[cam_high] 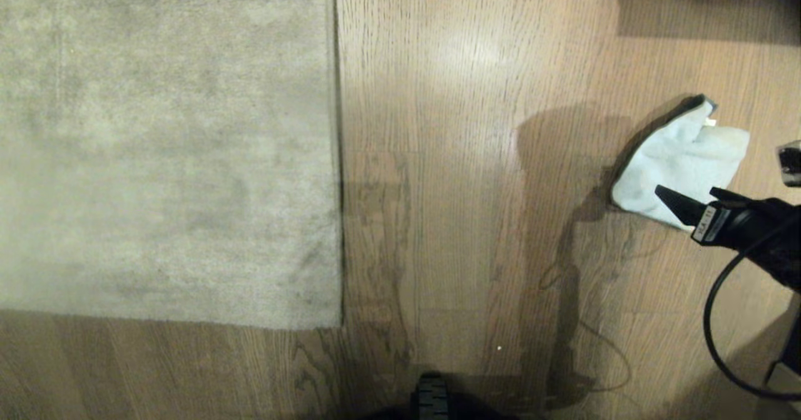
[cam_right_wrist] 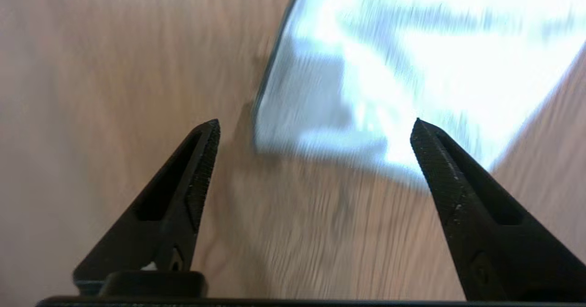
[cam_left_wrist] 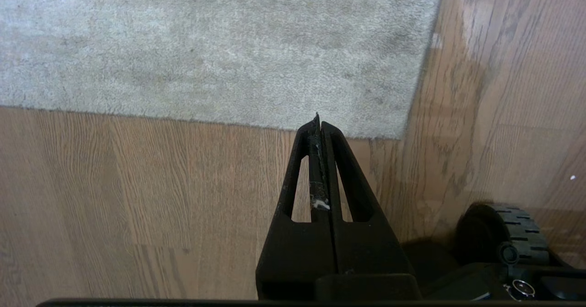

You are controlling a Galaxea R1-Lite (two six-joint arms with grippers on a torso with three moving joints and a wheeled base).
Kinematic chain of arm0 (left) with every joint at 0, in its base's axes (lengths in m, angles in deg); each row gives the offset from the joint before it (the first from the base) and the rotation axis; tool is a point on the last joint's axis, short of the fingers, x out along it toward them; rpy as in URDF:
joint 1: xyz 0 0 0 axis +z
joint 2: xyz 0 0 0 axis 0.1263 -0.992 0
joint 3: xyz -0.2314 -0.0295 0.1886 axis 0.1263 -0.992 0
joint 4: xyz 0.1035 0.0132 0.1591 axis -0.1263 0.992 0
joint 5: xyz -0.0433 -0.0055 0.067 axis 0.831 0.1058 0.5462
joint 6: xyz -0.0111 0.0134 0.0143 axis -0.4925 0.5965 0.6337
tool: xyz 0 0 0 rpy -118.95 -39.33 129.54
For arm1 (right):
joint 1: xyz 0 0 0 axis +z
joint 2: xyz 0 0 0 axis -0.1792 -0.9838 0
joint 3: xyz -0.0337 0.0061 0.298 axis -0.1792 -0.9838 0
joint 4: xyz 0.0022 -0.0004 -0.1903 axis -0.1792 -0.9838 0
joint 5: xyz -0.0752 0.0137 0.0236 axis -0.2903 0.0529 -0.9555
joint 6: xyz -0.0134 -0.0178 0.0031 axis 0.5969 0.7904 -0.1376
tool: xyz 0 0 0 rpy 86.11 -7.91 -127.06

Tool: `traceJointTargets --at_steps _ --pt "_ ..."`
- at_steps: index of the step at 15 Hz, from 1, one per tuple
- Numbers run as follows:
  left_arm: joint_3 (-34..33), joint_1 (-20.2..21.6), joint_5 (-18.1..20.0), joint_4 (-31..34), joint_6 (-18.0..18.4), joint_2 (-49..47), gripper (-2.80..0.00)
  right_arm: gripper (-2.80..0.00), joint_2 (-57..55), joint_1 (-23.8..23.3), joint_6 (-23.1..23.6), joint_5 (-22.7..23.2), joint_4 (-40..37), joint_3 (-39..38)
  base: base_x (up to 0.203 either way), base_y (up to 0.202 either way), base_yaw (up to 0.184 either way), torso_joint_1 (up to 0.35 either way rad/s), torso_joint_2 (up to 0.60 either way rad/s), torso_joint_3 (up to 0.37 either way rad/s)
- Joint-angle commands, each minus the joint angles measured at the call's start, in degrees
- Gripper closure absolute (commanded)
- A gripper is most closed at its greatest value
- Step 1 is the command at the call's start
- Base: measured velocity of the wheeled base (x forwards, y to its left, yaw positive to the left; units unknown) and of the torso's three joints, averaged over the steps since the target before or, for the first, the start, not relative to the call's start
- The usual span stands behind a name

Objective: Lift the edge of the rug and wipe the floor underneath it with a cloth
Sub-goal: Pick up the rag

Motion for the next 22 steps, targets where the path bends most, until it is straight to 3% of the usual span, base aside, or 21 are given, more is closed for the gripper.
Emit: traceJointTargets --at_steps 1,7,16,17,22 --pt "0.0 0.0 0.0 0.0 0.0 -0.1 0.0 -2.8 -8.8 -1.4 -0.1 0.1 4.5 3.9 0.0 0.0 0.0 0.0 0.0 0.0" --pt "0.0 0.0 0.0 0.0 0.0 -0.1 0.0 -2.8 -17.4 -7.3 1.9 0.2 5.1 14.7 0.0 0.0 0.0 0.0 0.0 0.0" --pt "0.0 0.0 0.0 0.0 0.0 -0.1 0.0 -2.8 -22.4 -7.6 2.4 0.2 5.6 17.9 0.0 0.0 0.0 0.0 0.0 0.0" --pt "0.0 0.0 0.0 0.0 0.0 0.0 0.0 0.0 -22.4 -7.6 2.3 0.3 6.2 17.8 0.0 0.0 0.0 0.0 0.0 0.0" --pt "0.0 0.0 0.0 0.0 0.0 -0.1 0.0 0.0 -21.8 -7.6 2.1 0.3 7.3 17.7 0.0 0.0 0.0 0.0 0.0 0.0"
